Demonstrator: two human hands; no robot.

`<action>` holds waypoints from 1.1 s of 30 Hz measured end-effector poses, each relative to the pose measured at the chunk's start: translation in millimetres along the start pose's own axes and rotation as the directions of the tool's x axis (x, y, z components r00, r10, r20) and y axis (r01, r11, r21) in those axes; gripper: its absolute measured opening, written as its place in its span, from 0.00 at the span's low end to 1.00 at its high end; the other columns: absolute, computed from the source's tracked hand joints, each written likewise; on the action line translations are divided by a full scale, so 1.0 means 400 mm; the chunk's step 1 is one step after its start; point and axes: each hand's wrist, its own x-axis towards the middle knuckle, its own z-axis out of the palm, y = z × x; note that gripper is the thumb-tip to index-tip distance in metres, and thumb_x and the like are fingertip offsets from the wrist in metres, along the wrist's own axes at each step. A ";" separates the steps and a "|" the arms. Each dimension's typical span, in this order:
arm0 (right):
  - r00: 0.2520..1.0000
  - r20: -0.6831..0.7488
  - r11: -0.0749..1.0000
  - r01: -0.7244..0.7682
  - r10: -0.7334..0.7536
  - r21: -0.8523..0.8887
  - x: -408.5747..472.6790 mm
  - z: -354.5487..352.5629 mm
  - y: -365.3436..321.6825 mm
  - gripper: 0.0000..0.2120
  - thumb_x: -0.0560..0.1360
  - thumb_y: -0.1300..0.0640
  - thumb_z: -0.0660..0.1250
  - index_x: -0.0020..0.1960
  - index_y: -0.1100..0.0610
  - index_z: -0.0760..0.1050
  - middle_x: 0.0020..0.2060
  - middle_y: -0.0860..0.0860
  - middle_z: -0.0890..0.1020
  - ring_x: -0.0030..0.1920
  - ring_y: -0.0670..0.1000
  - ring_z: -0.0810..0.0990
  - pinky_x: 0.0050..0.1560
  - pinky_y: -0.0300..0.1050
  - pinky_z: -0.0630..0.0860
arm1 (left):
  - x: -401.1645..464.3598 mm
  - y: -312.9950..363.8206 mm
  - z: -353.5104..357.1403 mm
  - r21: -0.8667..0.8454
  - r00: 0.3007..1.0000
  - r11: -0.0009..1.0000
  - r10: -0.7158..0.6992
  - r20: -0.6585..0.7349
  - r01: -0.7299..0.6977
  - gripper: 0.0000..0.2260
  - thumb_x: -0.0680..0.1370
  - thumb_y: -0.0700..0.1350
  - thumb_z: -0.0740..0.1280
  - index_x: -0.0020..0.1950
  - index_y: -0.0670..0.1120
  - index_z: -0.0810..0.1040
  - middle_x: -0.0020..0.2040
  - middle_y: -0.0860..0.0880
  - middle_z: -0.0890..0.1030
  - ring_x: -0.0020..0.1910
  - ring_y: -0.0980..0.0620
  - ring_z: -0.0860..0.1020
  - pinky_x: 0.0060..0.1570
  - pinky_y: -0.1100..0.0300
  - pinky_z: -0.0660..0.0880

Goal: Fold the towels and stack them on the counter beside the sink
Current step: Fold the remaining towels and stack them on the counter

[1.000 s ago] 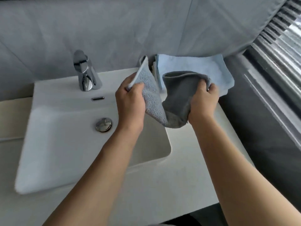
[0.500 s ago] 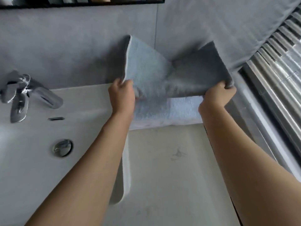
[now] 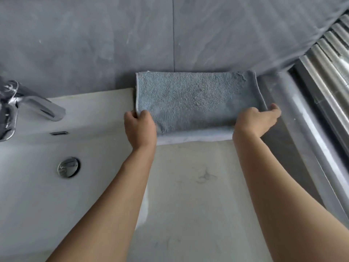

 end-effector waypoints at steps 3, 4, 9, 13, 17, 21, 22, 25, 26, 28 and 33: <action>0.878 0.154 0.767 0.472 -0.453 -0.435 -0.019 0.004 0.033 0.34 0.68 0.58 0.61 0.74 0.57 0.63 0.74 0.58 0.62 0.74 0.59 0.61 0.72 0.49 0.53 | 0.004 -0.034 0.001 0.416 0.845 0.762 0.534 0.029 -0.496 0.21 0.68 0.40 0.63 0.61 0.40 0.75 0.61 0.40 0.76 0.61 0.37 0.74 0.59 0.47 0.69; 0.779 0.291 0.630 0.623 -0.556 -0.463 -0.023 0.015 0.044 0.34 0.68 0.57 0.62 0.74 0.57 0.64 0.76 0.58 0.60 0.76 0.58 0.57 0.74 0.51 0.49 | 0.004 -0.034 0.013 0.483 0.719 0.586 0.681 0.141 -0.650 0.24 0.68 0.41 0.62 0.64 0.39 0.75 0.65 0.38 0.74 0.65 0.36 0.73 0.64 0.45 0.68; 0.453 0.756 0.300 0.889 -0.473 -0.345 -0.021 0.087 0.045 0.27 0.81 0.48 0.54 0.79 0.50 0.54 0.79 0.53 0.54 0.79 0.54 0.50 0.77 0.57 0.41 | 0.024 0.001 0.124 0.441 0.474 0.204 0.555 0.684 -0.874 0.26 0.78 0.50 0.57 0.77 0.49 0.67 0.80 0.43 0.61 0.79 0.38 0.57 0.76 0.37 0.49; 0.439 0.823 0.199 0.898 -0.361 -0.392 0.033 0.124 0.047 0.28 0.82 0.42 0.47 0.80 0.46 0.50 0.80 0.50 0.49 0.79 0.52 0.45 0.77 0.57 0.39 | 0.093 0.003 0.171 0.501 0.520 0.158 0.383 0.763 -0.851 0.26 0.83 0.58 0.50 0.81 0.55 0.55 0.83 0.49 0.51 0.81 0.45 0.47 0.77 0.42 0.39; 0.482 0.796 0.152 0.875 -0.366 -0.460 0.102 0.125 0.067 0.29 0.80 0.36 0.45 0.79 0.43 0.49 0.80 0.47 0.49 0.79 0.51 0.44 0.77 0.56 0.37 | 0.158 -0.017 0.172 0.548 0.542 0.114 0.407 0.735 -0.829 0.29 0.81 0.62 0.47 0.82 0.55 0.54 0.83 0.50 0.52 0.81 0.48 0.47 0.78 0.45 0.39; 0.524 0.747 0.151 0.846 -0.409 -0.511 0.139 0.115 0.078 0.30 0.80 0.35 0.46 0.79 0.43 0.50 0.80 0.48 0.49 0.79 0.52 0.44 0.77 0.57 0.39 | 0.175 -0.040 0.157 0.600 0.565 0.104 0.490 0.663 -0.794 0.30 0.80 0.62 0.47 0.81 0.52 0.57 0.82 0.52 0.56 0.81 0.47 0.50 0.78 0.44 0.43; 0.533 0.737 0.160 0.841 -0.415 -0.518 0.146 0.113 0.077 0.31 0.80 0.35 0.47 0.79 0.44 0.51 0.80 0.48 0.49 0.79 0.53 0.44 0.77 0.58 0.39 | 0.175 -0.042 0.154 0.608 0.579 0.118 0.489 0.653 -0.785 0.31 0.80 0.62 0.47 0.81 0.52 0.57 0.82 0.51 0.56 0.81 0.46 0.50 0.78 0.44 0.42; 0.557 0.720 0.160 0.823 -0.413 -0.545 0.145 0.102 0.072 0.31 0.80 0.36 0.47 0.80 0.48 0.50 0.80 0.50 0.48 0.79 0.54 0.43 0.77 0.58 0.39 | 0.176 -0.037 0.139 0.612 0.600 0.146 0.467 0.650 -0.777 0.33 0.80 0.63 0.45 0.82 0.49 0.56 0.82 0.49 0.56 0.81 0.46 0.49 0.78 0.45 0.41; 0.558 0.714 0.156 0.821 -0.423 -0.550 0.135 0.096 0.069 0.31 0.81 0.38 0.47 0.80 0.51 0.51 0.80 0.52 0.48 0.79 0.55 0.44 0.77 0.58 0.39 | 0.176 -0.031 0.129 0.606 0.597 0.147 0.457 0.660 -0.782 0.33 0.79 0.63 0.44 0.82 0.48 0.56 0.82 0.48 0.56 0.81 0.46 0.49 0.79 0.45 0.41; 0.536 0.711 0.168 0.836 -0.454 -0.523 0.093 0.079 0.066 0.31 0.82 0.42 0.50 0.80 0.55 0.53 0.80 0.55 0.49 0.79 0.56 0.45 0.77 0.57 0.40 | 0.173 -0.024 0.098 0.588 0.593 0.163 0.436 0.677 -0.792 0.35 0.78 0.62 0.43 0.81 0.46 0.57 0.82 0.46 0.56 0.81 0.45 0.50 0.79 0.45 0.43; 0.384 0.739 0.253 0.923 -0.554 -0.290 -0.120 0.031 0.092 0.27 0.80 0.51 0.55 0.76 0.60 0.60 0.77 0.58 0.59 0.78 0.58 0.54 0.78 0.55 0.47 | 0.119 -0.049 -0.061 0.542 0.604 0.285 0.514 0.609 -0.790 0.29 0.80 0.55 0.53 0.75 0.38 0.68 0.76 0.39 0.67 0.76 0.36 0.63 0.75 0.39 0.56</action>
